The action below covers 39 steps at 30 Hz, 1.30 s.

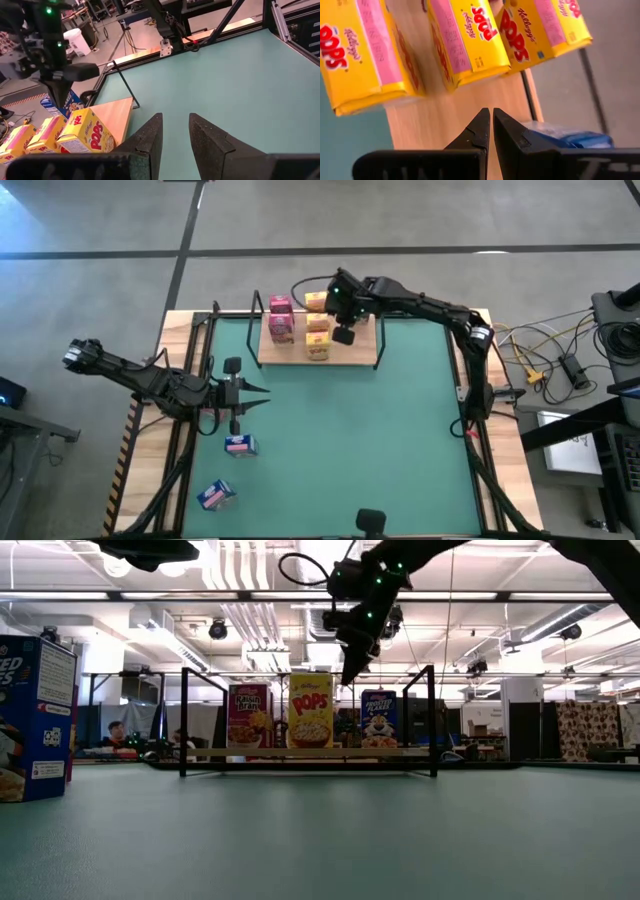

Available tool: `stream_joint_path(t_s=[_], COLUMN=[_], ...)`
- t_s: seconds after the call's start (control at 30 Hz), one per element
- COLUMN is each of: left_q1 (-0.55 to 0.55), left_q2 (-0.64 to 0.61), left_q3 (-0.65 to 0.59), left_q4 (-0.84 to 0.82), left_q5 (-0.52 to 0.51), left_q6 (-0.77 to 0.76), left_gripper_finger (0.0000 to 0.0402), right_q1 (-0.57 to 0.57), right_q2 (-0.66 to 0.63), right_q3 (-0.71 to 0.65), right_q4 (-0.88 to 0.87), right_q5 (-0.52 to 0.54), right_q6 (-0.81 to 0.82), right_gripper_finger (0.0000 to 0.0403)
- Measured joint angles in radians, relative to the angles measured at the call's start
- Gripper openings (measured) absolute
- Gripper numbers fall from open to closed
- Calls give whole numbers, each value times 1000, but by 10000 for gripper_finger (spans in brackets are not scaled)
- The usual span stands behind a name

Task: Stack cereal on shelf
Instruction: Adjust the yellow cereal boxes on the shelf

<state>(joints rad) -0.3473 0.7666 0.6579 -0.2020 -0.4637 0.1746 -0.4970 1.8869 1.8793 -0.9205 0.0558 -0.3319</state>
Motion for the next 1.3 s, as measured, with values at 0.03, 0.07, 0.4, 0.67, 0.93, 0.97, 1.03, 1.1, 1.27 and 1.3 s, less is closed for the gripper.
stream_joint_path(t_s=[0.03,0.07,0.4,0.67,0.93,0.97,1.03,1.1,1.27,1.3], left_q1=[0,0,0,0,0,0,0,0,0,0], left_q2=[0,0,0,0,0,0,0,0,0,0], left_q3=[0,0,0,0,0,0,0,0,0,0], left_q4=[0,0,0,0,0,0,0,0,0,0], left_q5=[0,0,0,0,0,0,0,0,0,0], left_q6=[0,0,0,0,0,0,0,0,0,0], left_gripper_finger=[77,77,77,77,77,77,77,77,77,77], right_q1=[-5,-9,-10,7,7,6,6,6,6,6], right_q2=[0,0,0,0,0,0,0,0,0,0], right_q3=[-10,-20,-85,-87,-88,-88,-88,-88,-88,-88], right_q4=[15,33,145,149,149,150,150,153,187,195], right_q5=[-16,-28,-39,-84,-61,-40,-3,4,5,5], right_q6=[3,4,-2,-1,8,7,0,-5,-15,-19], right_gripper_finger=[13,13,13,13,13,13,13,13,13,13])
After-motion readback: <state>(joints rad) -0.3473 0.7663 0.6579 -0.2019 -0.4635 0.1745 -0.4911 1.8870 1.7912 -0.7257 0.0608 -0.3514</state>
